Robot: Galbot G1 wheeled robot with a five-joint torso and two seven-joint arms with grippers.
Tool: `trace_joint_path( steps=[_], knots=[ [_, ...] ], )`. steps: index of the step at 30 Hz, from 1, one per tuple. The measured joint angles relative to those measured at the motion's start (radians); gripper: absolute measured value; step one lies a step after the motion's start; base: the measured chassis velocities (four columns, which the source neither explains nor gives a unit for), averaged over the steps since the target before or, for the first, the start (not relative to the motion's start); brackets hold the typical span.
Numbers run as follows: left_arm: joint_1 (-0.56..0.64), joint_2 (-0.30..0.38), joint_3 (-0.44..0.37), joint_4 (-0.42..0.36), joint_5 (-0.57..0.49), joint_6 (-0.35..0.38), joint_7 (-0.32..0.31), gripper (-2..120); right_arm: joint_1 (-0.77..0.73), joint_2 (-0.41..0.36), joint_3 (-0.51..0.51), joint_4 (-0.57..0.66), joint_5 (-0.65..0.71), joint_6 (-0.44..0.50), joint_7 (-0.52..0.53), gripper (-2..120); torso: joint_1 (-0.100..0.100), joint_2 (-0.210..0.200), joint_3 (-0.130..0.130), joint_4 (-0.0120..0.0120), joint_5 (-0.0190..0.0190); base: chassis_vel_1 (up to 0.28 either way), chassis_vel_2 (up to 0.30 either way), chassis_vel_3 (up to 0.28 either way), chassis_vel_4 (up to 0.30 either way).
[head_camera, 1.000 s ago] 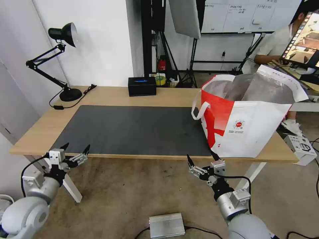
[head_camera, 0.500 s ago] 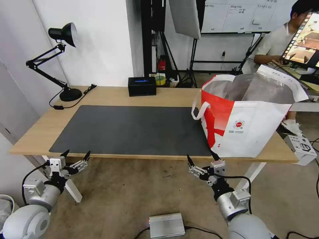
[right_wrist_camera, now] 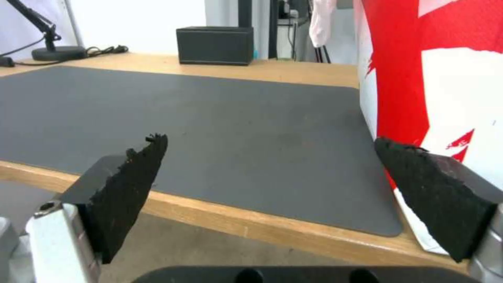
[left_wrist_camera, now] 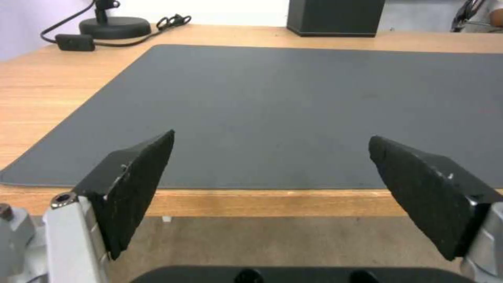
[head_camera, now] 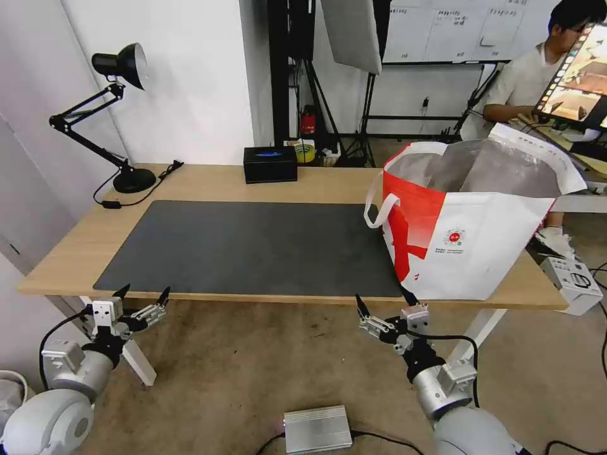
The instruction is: Pick up the trash from the table and place it into the takeout bag.
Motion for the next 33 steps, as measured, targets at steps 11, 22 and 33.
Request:
trace_joint_path(
  steps=[11, 22, 33],
  knots=[
    [-0.001, 0.000, 0.001, 0.000, -0.001, 0.001, 0.000, 100, 0.000, 0.000, 0.000, 0.000, 0.000, 0.000, 0.000, 100, 0.000, 0.000, 0.000, 0.0000, 0.0000, 0.000, 0.000, 0.000, 0.000],
    [-0.001, 0.001, 0.002, 0.000, -0.001, 0.001, -0.001, 100, 0.000, 0.000, 0.000, 0.000, 0.000, 0.000, 0.000, 100, 0.000, 0.000, 0.000, 0.0000, 0.0000, 0.000, 0.000, 0.000, 0.000],
    [-0.001, 0.001, 0.002, 0.000, -0.001, 0.002, -0.002, 100, 0.000, 0.000, 0.000, 0.000, 0.000, 0.000, 0.000, 100, 0.000, 0.000, 0.000, 0.0000, 0.0000, 0.000, 0.000, 0.000, 0.000]
  ],
)
